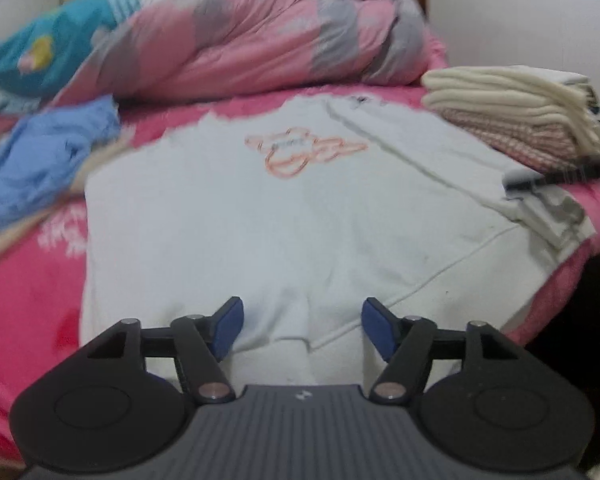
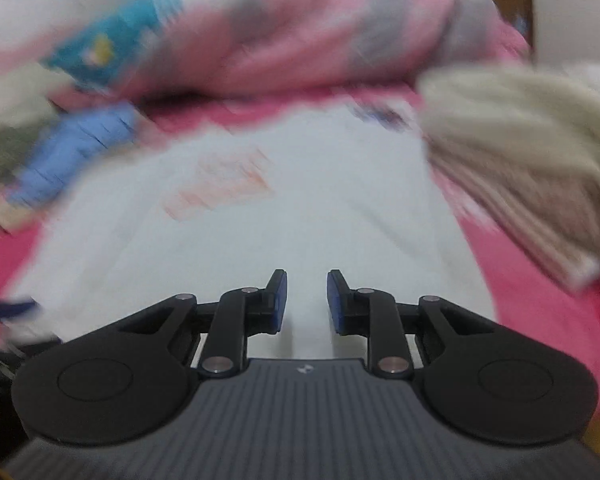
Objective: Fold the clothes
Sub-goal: 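Move both open tools back to the hem of the bear sweatshirt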
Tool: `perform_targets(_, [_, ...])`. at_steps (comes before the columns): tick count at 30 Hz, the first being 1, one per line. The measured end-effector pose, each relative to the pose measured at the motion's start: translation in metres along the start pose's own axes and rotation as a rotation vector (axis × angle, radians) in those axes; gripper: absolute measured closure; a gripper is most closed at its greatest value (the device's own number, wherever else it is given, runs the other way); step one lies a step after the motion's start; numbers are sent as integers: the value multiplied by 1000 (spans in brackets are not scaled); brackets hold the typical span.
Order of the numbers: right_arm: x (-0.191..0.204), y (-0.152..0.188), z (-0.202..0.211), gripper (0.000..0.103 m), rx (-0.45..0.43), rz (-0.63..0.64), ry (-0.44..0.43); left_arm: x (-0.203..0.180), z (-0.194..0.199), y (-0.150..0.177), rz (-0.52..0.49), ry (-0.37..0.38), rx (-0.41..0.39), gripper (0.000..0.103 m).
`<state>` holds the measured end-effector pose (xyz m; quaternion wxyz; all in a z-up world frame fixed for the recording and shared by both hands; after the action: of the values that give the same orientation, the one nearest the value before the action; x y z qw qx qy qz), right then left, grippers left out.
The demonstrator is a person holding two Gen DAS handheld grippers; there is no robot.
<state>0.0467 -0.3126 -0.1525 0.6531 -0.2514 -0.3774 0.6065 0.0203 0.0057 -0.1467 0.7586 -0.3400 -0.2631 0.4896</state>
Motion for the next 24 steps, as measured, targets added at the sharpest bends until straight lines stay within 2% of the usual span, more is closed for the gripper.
perform_targets(1, [-7,9,-7,81,35,-19,1,0,-2,-2,21,-7,9,31])
perform_targets(5, [-18,6,13,77,-23,-115,-79,2,3,-12,107,-4,30,30])
perform_targets(6, [-19,4,19,74,-41,-127,-98,3,7,-15,136,6,24,27])
perform_targets(8, [-21,-2,33,63,-82,-133,-117,3,14,-20,201,37,14,19])
perform_targets(10, [-24,-8,48,42,-128,-141,-114,2,20,-24,262,69,8,16])
perform_targets(11, [-26,-12,54,37,-150,-146,-113,1,23,-26,292,84,4,14])
perform_targets(13, [-27,-19,63,11,-173,-148,-103,-1,28,-29,353,103,0,11])
perform_targets(15, [-27,-26,73,3,-196,-136,-91,-3,33,-32,392,108,-4,8])
perform_targets(18, [-23,-34,80,1,-214,-103,-63,-4,40,-35,420,83,-6,3])
perform_targets(24, [-16,-33,69,1,-168,-96,12,-8,51,-41,364,8,-24,0])
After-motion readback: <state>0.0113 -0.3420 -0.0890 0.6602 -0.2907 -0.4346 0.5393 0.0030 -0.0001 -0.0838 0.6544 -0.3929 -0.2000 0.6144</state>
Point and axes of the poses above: each gripper's, at about its wrist camera, not at the fingertips, and z roughly against the way its jaws point, x to its left, y to its underside, the point moved 7 cm from there along -z, roughly the way its jaws point, and after that the axes turned 2 degrees about -z, right-handed, at the moved point
